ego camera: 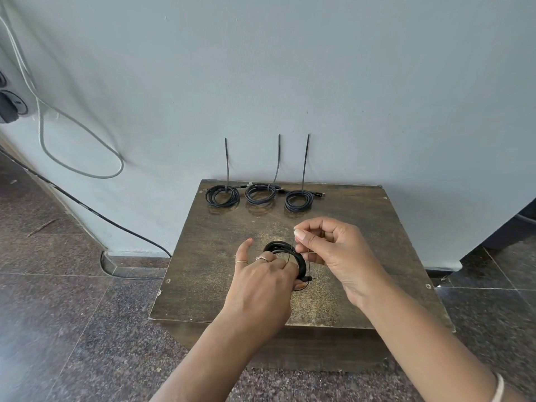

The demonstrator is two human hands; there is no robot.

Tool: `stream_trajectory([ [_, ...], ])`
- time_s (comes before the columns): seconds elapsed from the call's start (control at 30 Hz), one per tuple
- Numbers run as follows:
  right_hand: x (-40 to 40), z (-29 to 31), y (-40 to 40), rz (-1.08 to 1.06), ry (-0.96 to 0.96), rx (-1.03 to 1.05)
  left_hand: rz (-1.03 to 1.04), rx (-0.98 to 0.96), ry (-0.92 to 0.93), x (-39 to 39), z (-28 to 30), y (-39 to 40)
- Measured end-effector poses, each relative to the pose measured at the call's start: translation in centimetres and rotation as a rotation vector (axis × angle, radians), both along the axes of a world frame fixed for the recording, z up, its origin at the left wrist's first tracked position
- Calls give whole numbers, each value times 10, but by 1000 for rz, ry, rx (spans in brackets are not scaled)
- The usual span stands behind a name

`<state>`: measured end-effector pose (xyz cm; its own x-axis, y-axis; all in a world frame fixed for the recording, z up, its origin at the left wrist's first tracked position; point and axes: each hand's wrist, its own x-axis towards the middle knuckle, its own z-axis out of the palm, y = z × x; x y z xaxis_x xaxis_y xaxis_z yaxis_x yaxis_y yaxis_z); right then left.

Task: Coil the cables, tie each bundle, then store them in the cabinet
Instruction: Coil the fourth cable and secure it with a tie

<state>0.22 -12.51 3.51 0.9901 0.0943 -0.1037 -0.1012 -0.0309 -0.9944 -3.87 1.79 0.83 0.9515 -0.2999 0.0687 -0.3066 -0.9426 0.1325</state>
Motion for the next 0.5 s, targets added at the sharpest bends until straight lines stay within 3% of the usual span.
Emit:
stream_trajectory([
  [0.5,0,1,-2,38,48,-53,-3,20,-2,-1,0,-1],
])
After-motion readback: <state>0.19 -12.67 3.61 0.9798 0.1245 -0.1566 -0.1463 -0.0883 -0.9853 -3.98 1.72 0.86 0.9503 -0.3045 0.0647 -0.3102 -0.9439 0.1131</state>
